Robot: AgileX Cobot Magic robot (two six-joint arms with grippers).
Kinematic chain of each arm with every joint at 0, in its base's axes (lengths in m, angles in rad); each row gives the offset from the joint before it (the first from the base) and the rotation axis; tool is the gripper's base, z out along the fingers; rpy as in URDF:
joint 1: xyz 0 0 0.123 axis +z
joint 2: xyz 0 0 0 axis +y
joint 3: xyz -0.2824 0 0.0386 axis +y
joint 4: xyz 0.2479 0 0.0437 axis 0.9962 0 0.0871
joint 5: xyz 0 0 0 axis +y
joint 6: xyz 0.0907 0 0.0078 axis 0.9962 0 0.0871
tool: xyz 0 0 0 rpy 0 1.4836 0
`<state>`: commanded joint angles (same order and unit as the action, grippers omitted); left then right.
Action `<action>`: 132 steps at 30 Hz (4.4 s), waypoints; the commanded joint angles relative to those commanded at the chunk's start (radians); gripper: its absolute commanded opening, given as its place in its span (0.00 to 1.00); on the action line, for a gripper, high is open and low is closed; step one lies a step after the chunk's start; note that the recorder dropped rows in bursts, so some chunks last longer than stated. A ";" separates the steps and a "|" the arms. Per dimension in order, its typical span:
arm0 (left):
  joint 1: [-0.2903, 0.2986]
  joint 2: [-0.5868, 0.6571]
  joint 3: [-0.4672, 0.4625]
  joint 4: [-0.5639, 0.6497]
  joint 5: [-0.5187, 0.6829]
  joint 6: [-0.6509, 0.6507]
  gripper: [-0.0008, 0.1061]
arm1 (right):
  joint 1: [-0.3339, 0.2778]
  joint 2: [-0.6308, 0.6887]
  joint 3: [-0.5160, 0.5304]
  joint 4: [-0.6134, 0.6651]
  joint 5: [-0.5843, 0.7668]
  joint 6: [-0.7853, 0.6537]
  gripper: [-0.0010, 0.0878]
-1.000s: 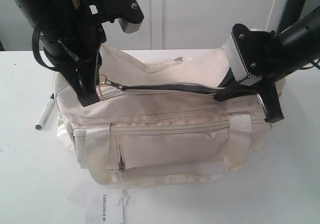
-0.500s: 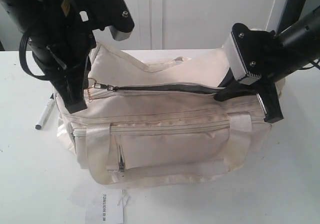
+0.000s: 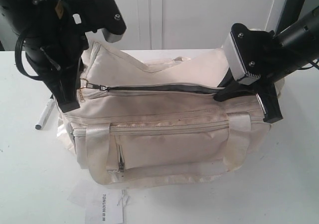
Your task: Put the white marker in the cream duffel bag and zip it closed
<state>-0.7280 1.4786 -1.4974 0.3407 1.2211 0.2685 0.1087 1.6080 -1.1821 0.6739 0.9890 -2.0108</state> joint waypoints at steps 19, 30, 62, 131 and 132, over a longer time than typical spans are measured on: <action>0.099 -0.019 0.000 -0.028 0.000 0.026 0.01 | 0.000 0.000 0.000 0.000 -0.002 0.000 0.01; 0.099 -0.025 0.000 -0.015 0.000 0.044 0.01 | 0.000 0.000 0.000 0.000 -0.002 0.000 0.01; 0.170 -0.025 0.000 0.018 0.000 0.046 0.01 | 0.000 0.000 0.000 -0.005 0.000 0.026 0.01; 0.170 -0.023 0.000 -0.154 -0.013 -0.007 0.01 | 0.548 0.102 -0.112 0.139 -0.492 0.774 0.50; 0.170 -0.023 0.000 -0.154 -0.013 -0.007 0.01 | 0.548 0.107 -0.112 0.139 -0.497 0.772 0.50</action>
<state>-0.5583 1.4552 -1.4974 0.1866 1.2084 0.2611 0.6567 1.7147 -1.2945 0.8128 0.4921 -1.2386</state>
